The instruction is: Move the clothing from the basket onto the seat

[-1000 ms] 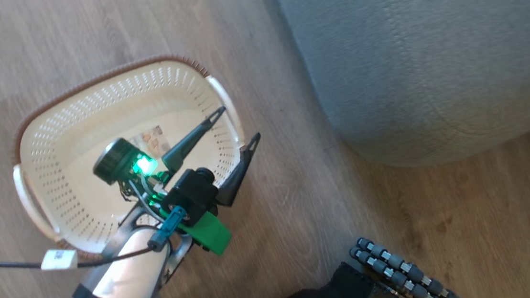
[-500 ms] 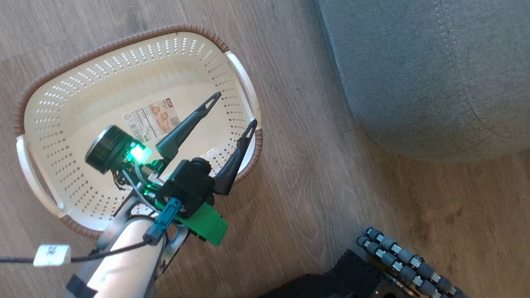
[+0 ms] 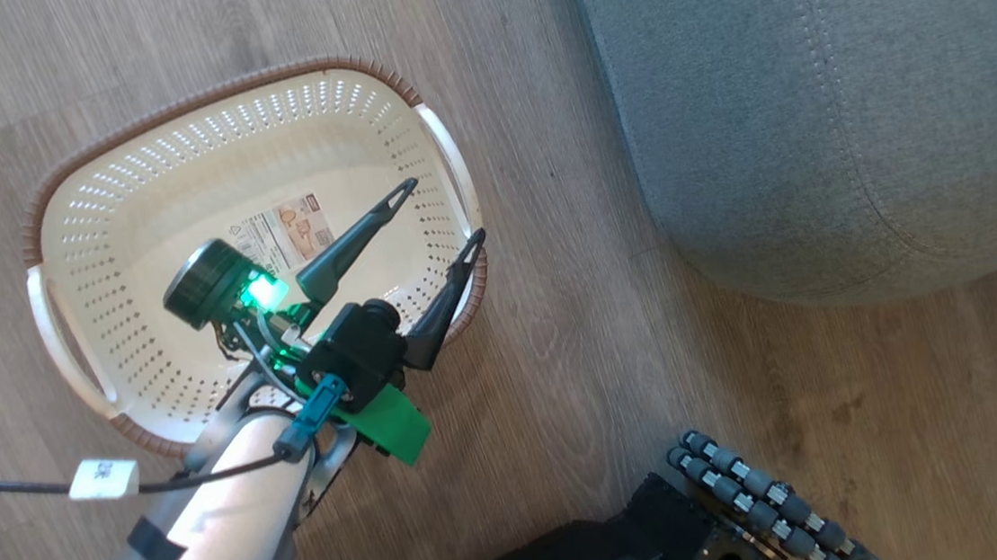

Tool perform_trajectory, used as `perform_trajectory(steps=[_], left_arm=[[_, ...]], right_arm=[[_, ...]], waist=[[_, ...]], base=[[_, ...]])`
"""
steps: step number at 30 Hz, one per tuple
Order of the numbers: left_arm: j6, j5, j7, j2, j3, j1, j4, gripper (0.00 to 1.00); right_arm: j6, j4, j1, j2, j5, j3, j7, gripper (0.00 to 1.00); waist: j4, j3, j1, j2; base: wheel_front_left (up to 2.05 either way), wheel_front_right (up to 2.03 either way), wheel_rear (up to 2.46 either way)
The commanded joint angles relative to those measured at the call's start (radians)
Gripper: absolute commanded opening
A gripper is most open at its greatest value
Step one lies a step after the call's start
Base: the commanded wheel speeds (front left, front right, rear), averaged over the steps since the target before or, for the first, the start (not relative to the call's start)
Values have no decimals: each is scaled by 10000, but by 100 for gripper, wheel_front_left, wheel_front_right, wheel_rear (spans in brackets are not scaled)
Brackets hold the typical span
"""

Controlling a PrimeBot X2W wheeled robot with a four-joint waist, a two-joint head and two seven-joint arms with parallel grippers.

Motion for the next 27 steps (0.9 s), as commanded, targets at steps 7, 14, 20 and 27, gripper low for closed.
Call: perform_trajectory(steps=[7, 14, 20, 27], left_arm=[[76, -231, -49, -135, 95, 10, -145, 100], [121, -355, -49, -470, 89, 37, -84, 100], [145, -458, -49, -785, 137, 210, 40, 100], [173, -575, -49, -1223, 295, 556, 178, 100]], right_arm=[[-2, -161, 292, -174, -408, -11, 520, 100], [-2, -139, 592, -83, -569, 204, 1687, 100], [-2, -134, 734, 4, -497, 855, 2036, 100], [-2, -165, 1045, 189, 317, 1962, 1802, 100]], waist=[[14, -692, 0, 0], [48, -1399, 0, 0], [38, -2131, 0, 0], [85, -3329, 0, 0]], base=[[0, 0, 0], [0, 0, 0], [0, 0, 0], [0, 0, 0]])
